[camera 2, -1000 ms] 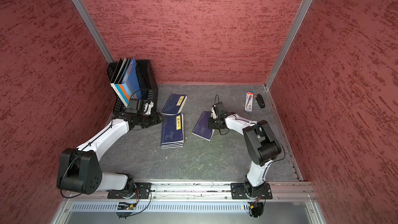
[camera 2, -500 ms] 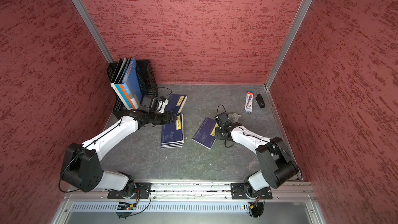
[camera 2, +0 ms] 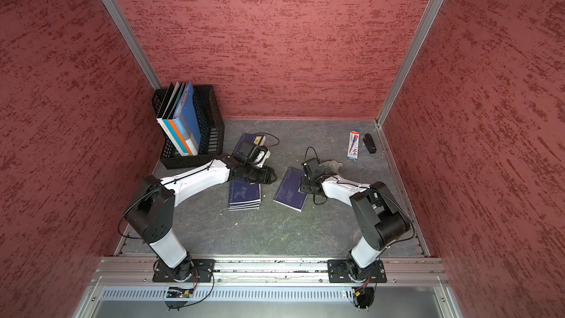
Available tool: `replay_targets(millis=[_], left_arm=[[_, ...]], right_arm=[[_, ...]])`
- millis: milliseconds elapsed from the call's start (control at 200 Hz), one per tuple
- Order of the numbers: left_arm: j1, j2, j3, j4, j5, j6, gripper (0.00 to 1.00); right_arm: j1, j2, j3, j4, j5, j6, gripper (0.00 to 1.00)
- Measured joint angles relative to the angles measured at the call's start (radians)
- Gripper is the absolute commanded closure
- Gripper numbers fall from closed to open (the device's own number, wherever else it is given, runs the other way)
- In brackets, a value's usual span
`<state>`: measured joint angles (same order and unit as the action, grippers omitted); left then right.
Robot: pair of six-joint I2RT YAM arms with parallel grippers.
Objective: Wipe the cover of the book
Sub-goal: Move the book to the center of the board, then adjust the book at the center of the board.
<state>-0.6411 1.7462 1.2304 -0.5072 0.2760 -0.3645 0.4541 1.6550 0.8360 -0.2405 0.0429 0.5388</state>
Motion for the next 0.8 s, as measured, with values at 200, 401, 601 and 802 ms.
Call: replay_targets(millis=[200, 401, 601, 802], left_arm=[[-0.021, 0.043, 0.018, 0.001, -0.001, -0.030, 0.32], [-0.025, 0.071, 0.027, 0.007, -0.007, -0.047, 0.33], [-0.030, 0.067, 0.026, 0.006, -0.015, -0.054, 0.32], [-0.016, 0.003, 0.012, 0.005, -0.022, -0.054, 0.32]], right_arm=[[-0.009, 0.065, 0.061, 0.033, 0.005, -0.014, 0.67], [-0.016, 0.126, 0.149, 0.010, 0.016, -0.058, 0.66], [-0.018, 0.101, 0.209, -0.076, 0.087, -0.095, 0.44], [-0.036, 0.024, 0.285, -0.169, 0.195, -0.148, 0.34]])
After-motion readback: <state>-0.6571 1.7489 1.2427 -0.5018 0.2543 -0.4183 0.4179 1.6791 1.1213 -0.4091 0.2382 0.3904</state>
